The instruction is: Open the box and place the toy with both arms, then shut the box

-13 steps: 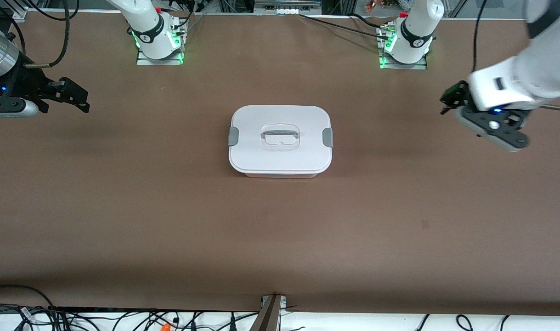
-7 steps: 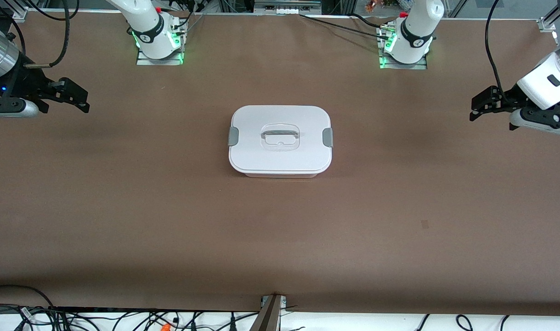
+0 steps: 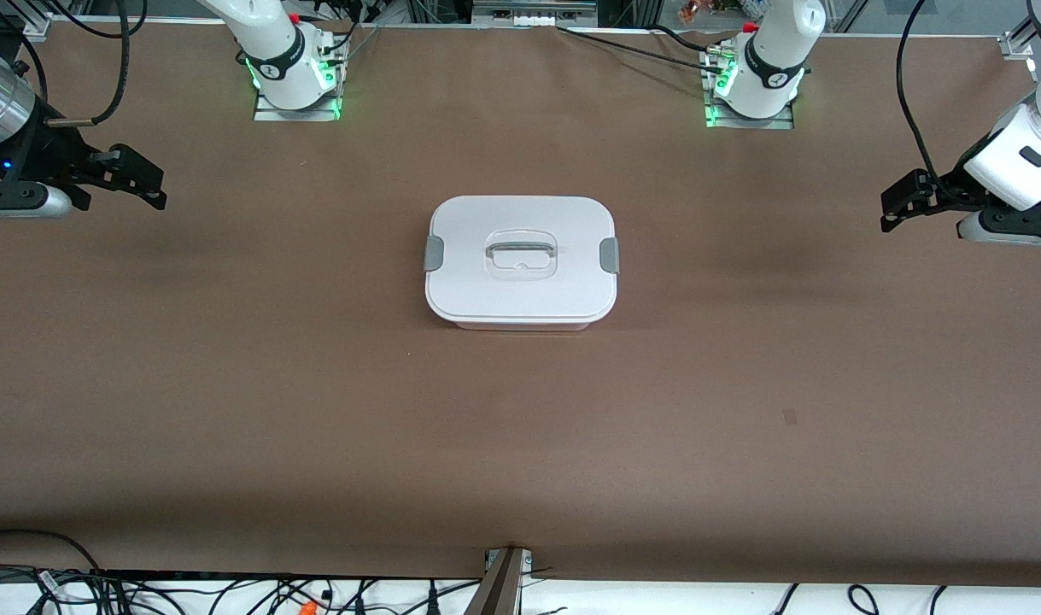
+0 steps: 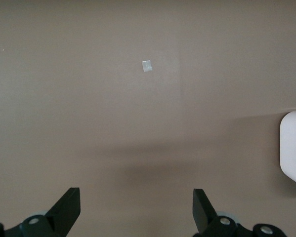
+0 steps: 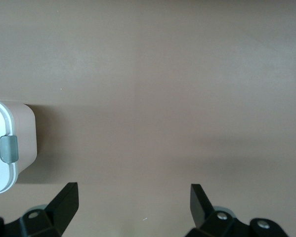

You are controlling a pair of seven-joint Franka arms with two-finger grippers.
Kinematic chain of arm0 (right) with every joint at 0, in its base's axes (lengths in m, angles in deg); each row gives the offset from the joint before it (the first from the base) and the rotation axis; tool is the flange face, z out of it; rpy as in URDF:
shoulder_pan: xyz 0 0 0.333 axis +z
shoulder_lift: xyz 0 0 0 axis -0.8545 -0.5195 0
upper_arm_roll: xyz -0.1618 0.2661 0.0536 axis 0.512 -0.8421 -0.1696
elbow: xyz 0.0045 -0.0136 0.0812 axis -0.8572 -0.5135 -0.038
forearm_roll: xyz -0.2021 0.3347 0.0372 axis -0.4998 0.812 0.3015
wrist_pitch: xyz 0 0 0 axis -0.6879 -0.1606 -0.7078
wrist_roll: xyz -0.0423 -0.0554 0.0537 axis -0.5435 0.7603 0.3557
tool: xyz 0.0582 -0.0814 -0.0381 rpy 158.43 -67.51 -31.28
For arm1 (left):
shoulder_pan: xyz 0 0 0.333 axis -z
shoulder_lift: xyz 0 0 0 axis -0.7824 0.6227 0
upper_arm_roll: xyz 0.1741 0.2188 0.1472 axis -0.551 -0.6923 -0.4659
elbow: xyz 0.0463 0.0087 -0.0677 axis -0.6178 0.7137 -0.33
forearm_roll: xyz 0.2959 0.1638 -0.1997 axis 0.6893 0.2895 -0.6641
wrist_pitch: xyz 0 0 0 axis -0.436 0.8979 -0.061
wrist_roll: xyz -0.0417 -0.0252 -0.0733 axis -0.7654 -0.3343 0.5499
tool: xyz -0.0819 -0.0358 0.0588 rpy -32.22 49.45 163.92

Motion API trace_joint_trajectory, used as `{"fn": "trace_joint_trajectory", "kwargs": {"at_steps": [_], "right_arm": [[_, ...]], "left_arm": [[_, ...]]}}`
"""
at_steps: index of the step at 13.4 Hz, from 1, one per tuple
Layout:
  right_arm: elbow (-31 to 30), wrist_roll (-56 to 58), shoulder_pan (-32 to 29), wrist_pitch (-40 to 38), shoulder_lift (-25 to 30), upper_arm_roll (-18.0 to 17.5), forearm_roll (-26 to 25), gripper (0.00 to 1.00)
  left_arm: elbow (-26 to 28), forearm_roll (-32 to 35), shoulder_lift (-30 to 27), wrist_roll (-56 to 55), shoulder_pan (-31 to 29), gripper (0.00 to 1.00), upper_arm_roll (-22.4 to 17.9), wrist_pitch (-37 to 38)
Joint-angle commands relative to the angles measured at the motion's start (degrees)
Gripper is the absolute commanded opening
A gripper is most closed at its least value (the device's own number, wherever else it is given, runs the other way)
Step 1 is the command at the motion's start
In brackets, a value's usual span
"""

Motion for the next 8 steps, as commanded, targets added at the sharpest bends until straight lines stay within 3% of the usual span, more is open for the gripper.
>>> {"fn": "trace_joint_trajectory", "kwargs": {"at_steps": [1, 8], "right_arm": [[1.08, -0.58, -0.59, -0.97, -0.38, -0.47, -0.14, 1.0], [1.08, -0.58, -0.59, -0.97, -0.38, -0.47, -0.05, 1.0]], "left_arm": [[-2.14, 0.2, 1.32, -1.1, -1.41, 1.0, 1.74, -0.14], [-3.99, 0.2, 2.55, -1.28, -0.52, 1.0, 2.62, 0.38]]}}
